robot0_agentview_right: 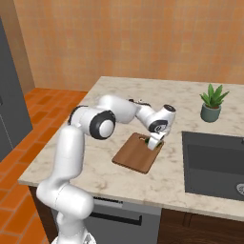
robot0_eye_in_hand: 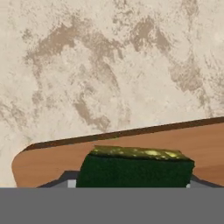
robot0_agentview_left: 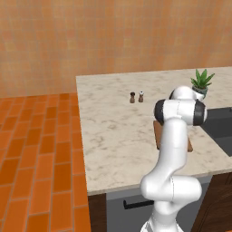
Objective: Pick up the sponge from the counter and clean the cutting board by briefly scrubbing or pressing down on the cutting board. Once finished, release the sponge.
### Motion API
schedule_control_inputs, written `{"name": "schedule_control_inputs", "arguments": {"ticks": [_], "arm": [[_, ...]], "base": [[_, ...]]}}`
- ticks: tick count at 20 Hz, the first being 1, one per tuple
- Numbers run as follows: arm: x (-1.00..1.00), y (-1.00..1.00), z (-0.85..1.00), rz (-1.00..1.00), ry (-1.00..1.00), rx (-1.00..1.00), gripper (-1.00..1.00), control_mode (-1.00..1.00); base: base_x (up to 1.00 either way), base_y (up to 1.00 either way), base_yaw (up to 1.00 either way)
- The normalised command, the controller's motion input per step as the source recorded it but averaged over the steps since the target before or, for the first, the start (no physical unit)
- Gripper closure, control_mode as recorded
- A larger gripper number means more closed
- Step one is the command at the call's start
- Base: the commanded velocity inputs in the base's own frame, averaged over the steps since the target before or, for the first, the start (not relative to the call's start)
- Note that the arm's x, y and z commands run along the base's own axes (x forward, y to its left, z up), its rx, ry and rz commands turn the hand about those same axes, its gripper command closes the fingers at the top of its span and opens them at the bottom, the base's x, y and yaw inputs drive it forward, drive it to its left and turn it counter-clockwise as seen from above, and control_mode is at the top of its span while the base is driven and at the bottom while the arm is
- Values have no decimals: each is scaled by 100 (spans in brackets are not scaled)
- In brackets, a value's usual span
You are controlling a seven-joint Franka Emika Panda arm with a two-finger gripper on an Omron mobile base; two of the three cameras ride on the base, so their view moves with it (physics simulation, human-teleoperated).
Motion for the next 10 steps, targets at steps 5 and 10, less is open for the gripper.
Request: {"name": "schedule_control_inputs", "arguments": {"ticks": [5, 10], "arm": [[-38, -25, -79, -8, -3, -1, 100, -100], [31, -12, 45, -15, -18, 1, 100, -100]], "base": [[0, 0, 0], [0, 0, 0]]}}
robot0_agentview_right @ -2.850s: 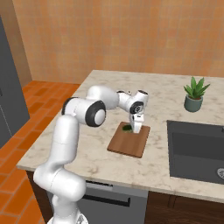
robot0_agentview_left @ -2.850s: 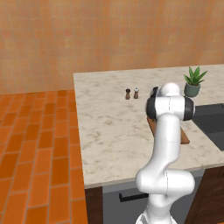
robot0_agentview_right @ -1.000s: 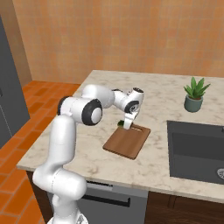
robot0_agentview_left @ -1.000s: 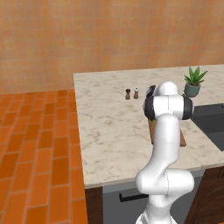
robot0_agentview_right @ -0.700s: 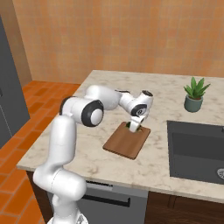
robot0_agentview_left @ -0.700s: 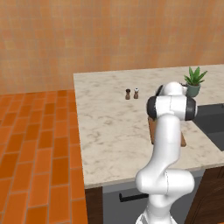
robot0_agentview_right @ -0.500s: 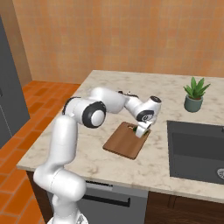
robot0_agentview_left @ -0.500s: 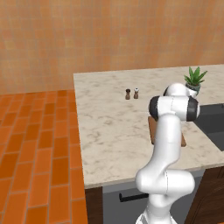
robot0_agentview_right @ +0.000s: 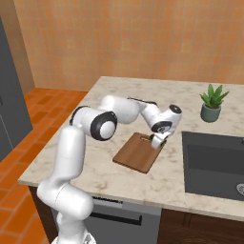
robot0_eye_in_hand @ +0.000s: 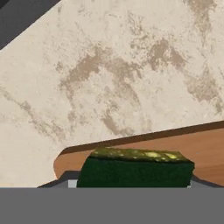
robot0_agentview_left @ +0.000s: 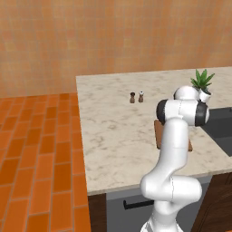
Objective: Pick up the sponge from the counter and clean the cutting board by briefly scrubbing or pressing down on the cutting board. Once finished, release the sponge.
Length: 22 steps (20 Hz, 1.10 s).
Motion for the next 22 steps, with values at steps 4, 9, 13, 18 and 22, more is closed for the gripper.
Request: {"name": "schedule_control_inputs", "arguments": {"ticks": [4, 9, 13, 18, 22], "arm": [[15, -13, -42, -6, -6, 0, 100, -100], [23, -33, -30, -2, -13, 0, 100, -100], [-7, -1, -32, 0, -2, 0, 100, -100], [-61, 62, -14, 1, 2, -7, 100, -100], [-19, 95, -16, 2, 10, -17, 100, -100]], "base": [[0, 0, 0], [0, 0, 0], [0, 0, 0], [0, 0, 0], [0, 0, 0]]}}
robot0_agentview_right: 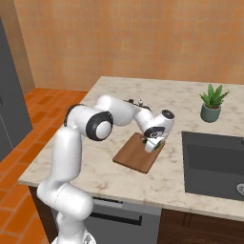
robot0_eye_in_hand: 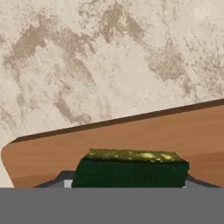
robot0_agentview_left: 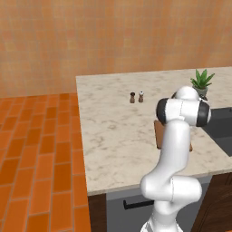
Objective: Pick up the sponge from the counter and clean the cutting board by briefly scrubbing or pressing down on the cutting board. Once finished, release the sponge.
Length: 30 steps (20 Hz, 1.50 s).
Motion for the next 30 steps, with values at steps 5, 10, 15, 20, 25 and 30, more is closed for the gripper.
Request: {"name": "schedule_control_inputs", "arguments": {"ticks": [5, 10, 15, 20, 25, 30], "arm": [[-3, 89, -42, 4, 25, -14, 100, -100], [-21, 76, -15, 7, 24, -5, 100, -100], [-50, 57, 1, 4, 8, 0, 100, -100], [-93, -36, -53, 5, 11, -3, 100, -100], [-72, -100, 10, -6, 0, 11, 100, -100], [-56, -88, 0, -10, 1, 9, 100, -100]], "base": [[0, 0, 0], [0, 0, 0], [0, 0, 0], [0, 0, 0], [0, 0, 0], [0, 0, 0]]}}
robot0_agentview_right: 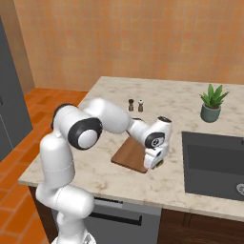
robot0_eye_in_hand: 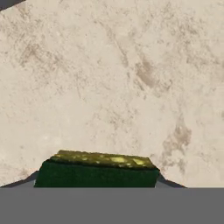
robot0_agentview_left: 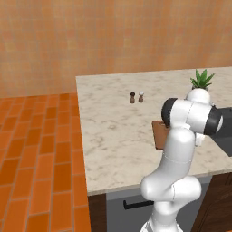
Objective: Pick up the sponge from the counter and clean the cutting board by briefly scrubbing or pressing down on the cutting board. Once finished, release the sponge.
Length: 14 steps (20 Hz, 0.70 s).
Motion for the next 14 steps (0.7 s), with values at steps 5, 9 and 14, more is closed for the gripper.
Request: {"name": "schedule_control_inputs", "arguments": {"ticks": [5, 9, 14], "arm": [[-51, 53, -16, -2, 1, 0, 100, -100], [-16, 100, -4, 0, 0, -25, 100, -100], [1, 100, 0, 0, 7, -48, 100, -100]], "base": [[0, 0, 0], [0, 0, 0], [0, 0, 0]]}}
